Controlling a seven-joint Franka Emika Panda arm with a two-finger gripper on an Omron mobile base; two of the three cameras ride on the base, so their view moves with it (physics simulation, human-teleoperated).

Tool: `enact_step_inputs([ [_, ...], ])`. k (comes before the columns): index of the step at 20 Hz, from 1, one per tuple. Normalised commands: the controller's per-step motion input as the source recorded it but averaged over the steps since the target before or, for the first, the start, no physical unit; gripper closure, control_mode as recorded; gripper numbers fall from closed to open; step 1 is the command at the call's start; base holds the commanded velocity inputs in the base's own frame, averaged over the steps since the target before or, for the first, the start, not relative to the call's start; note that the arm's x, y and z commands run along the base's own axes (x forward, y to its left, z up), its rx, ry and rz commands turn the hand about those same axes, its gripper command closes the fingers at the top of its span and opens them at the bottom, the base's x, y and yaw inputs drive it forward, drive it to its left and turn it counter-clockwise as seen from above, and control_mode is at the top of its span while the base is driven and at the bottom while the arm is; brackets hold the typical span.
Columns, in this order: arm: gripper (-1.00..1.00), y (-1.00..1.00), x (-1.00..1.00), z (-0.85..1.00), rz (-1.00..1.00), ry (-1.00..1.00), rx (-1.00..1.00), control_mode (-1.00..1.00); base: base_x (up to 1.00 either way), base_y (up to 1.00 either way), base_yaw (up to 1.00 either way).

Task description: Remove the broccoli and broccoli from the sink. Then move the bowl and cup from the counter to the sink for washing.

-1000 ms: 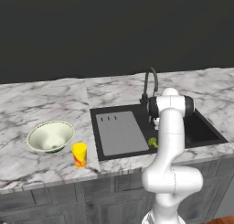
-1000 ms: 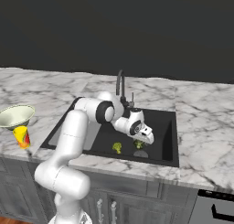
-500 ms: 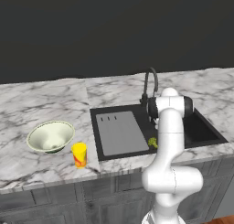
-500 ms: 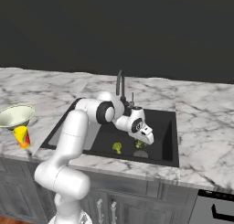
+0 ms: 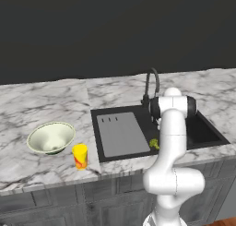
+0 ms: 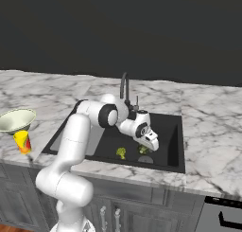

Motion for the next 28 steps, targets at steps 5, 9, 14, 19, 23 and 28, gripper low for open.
enact_step_inputs([
  [5,1.0,-0.07,-0.09,0.3,0.0,-0.08,0.09,-1.0,0.0,0.0,0.0],
  [9,1.0,-0.14,-0.02,0.3,0.0,-0.08,0.07,-1.0,0.0,0.0,0.0],
  [14,1.0,-0.03,0.0,0.35,0.0,-0.06,0.0,-1.0,0.0,0.0,0.0],
  [19,1.0,0.0,-0.03,0.36,0.0,-0.05,0.0,-1.0,0.0,0.0,0.0],
  [23,1.0,0.0,-0.08,0.34,0.0,-0.03,0.0,-1.0,0.0,0.0,0.0],
  [28,1.0,-0.01,-0.07,0.35,0.0,0.0,-0.02,-1.0,0.0,0.0,0.0],
])
